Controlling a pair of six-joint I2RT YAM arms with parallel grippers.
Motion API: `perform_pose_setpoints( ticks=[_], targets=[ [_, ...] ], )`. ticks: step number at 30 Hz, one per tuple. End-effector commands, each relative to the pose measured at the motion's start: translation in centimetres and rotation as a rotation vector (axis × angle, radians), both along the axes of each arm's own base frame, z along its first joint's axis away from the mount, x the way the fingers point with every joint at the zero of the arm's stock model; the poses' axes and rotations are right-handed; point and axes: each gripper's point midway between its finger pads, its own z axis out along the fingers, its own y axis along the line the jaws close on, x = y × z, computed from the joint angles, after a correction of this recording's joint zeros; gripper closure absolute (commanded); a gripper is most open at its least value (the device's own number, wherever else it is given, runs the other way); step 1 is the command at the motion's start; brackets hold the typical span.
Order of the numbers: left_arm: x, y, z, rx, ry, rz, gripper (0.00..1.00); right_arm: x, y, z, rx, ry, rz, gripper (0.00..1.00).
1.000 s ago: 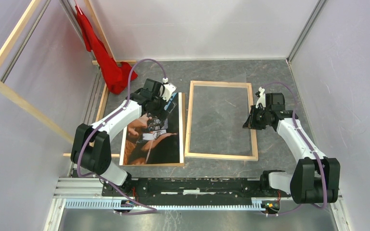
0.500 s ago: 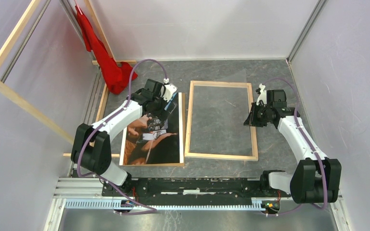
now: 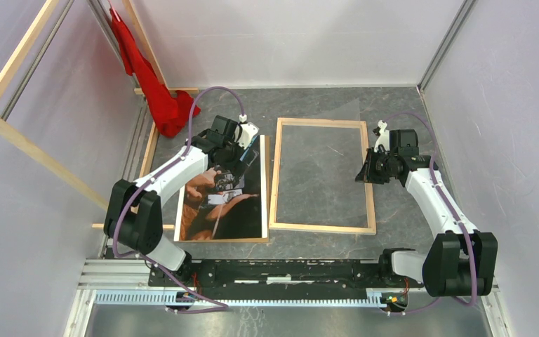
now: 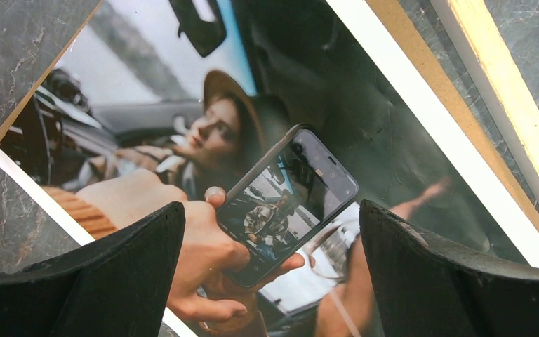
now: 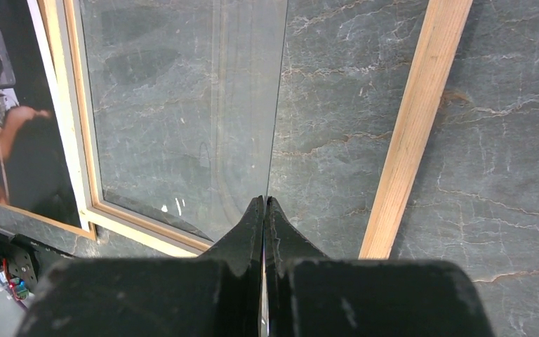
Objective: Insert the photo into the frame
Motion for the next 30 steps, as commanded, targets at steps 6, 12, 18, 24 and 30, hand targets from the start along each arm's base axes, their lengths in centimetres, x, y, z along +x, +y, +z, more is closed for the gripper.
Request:
perform_pose_setpoints(
  ticks=[6, 12, 18, 24, 30],
  targets=[
    [0.7, -3.2, -0.4, -0.004, -0.037, -0.087, 0.0, 0.1, 2.0, 1.5, 0.112, -0.043, 0.07, 1.0],
    [0.2, -5.7, -2.1, -0.012, -0.022, -0.141, 0.0, 0.1, 2.5, 3.0, 0.206, -0.066, 0.076, 1.0],
    [0.9, -6.2, -3.5, -0.029, -0.059, -0.137, 0.01, -0.2, 4.2, 5.6, 0.334, -0.119, 0.118, 1.0],
    [1.1, -6.7, -4.1, -0.045, -0.071, -0.149, 0.02, -0.1, 4.4, 7.5, 0.367, -0.152, 0.119, 1.0],
    [1.0, -6.6, -5.0, -0.042, -0.066, -0.147, 0.02, -0.3, 5.4, 9.1, 0.452, -0.165, 0.144, 1.0]
  ],
)
